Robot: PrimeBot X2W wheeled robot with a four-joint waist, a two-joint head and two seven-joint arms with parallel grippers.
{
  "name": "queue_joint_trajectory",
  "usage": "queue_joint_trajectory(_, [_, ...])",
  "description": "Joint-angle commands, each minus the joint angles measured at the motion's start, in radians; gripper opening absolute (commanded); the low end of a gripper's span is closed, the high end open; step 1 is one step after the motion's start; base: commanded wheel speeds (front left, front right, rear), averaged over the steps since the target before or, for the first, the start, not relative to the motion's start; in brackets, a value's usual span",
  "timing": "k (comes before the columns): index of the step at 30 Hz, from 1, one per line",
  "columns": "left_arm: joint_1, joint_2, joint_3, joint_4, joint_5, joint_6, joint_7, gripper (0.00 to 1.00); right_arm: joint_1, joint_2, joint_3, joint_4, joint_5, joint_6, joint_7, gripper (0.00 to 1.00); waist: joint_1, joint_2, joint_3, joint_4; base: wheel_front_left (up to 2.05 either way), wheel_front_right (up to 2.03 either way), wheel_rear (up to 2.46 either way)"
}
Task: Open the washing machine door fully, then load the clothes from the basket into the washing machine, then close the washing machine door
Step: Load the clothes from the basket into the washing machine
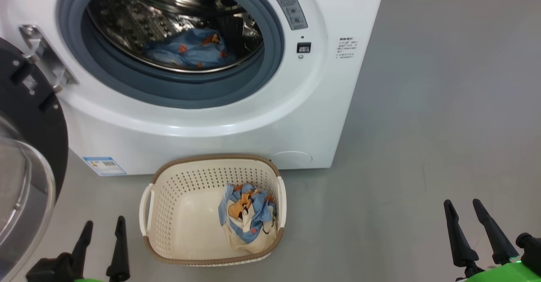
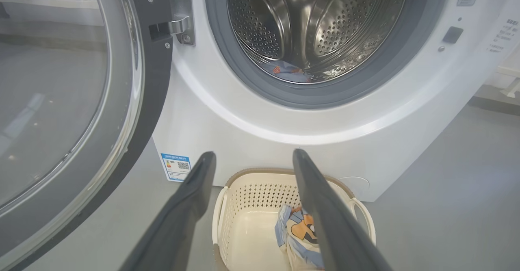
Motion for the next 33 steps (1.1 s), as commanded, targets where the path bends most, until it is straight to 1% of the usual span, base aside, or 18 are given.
queue_joint_trajectory(1, [-0.04,0.014,0.022,-0.011,-0.01,-0.002,-0.006,1.0,-0.036,-0.01,0.023,-0.029,0.001,0.002,-0.005,1.0,0.0,0.0,0.027,-0.007,0.0,0.0,0.0])
queue_joint_trajectory(7, [-0.091,0.021,-0.041,0.041,-0.037,-0.002,-0.006,1.0,-0.079,0.012,0.023,-0.038,-0.007,0.002,-0.005,1.0,0.0,0.0,0.1,-0.027,0.0,0.0,0.0])
queue_joint_trajectory(13, [-0.182,0.029,-0.093,0.116,-0.067,-0.002,-0.006,1.0,-0.142,0.031,0.037,-0.041,-0.013,0.002,-0.005,1.0,0.0,0.0,0.201,-0.061,0.0,0.0,0.0])
queue_joint_trajectory(23, [-0.359,0.076,-0.212,0.249,-0.135,-0.002,-0.006,1.0,-0.265,0.073,0.061,-0.049,-0.019,0.002,-0.005,1.0,0.0,0.0,0.373,-0.135,0.0,0.0,0.0])
queue_joint_trajectory(26, [-0.395,0.083,-0.24,0.279,-0.15,-0.002,-0.006,1.0,-0.287,0.081,0.065,-0.05,-0.02,0.002,-0.005,1.0,0.0,0.0,0.403,-0.149,0.0,0.0,0.0])
queue_joint_trajectory(33, [-0.508,0.11,-0.374,0.392,-0.235,-0.002,-0.006,1.0,-0.346,0.105,0.081,-0.057,-0.021,0.002,-0.005,1.0,0.0,0.0,0.494,-0.196,0.0,0.0,0.0])
